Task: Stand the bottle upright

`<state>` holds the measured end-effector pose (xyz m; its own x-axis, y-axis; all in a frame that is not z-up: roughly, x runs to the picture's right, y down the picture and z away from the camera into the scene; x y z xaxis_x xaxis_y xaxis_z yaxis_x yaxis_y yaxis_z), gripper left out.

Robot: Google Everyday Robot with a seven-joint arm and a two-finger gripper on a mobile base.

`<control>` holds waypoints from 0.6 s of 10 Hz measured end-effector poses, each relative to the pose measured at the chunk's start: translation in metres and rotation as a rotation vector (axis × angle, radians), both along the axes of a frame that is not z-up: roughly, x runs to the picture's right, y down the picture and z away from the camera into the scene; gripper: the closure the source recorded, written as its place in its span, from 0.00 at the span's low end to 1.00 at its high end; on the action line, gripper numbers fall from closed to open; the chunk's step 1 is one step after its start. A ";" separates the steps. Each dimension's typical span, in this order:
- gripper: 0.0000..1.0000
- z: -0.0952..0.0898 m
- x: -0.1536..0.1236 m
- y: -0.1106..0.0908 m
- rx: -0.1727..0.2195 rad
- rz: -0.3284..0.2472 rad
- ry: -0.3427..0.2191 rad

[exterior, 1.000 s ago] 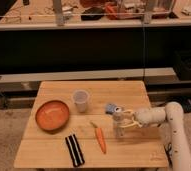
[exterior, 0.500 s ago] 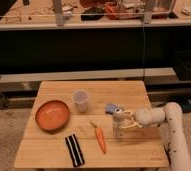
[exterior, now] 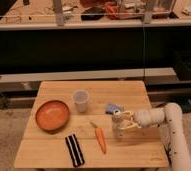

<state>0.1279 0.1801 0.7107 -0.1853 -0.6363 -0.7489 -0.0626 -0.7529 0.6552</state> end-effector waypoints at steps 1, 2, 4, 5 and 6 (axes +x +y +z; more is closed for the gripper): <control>0.91 0.000 0.000 0.000 0.013 -0.034 0.034; 0.80 0.001 -0.001 -0.002 -0.002 -0.054 0.047; 0.68 0.003 0.004 0.003 -0.020 -0.016 0.008; 0.69 0.005 0.005 0.005 -0.016 -0.001 -0.010; 0.78 0.005 0.006 0.006 -0.012 -0.021 0.003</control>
<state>0.1334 0.1856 0.7162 -0.2007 -0.6413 -0.7406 -0.0759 -0.7435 0.6644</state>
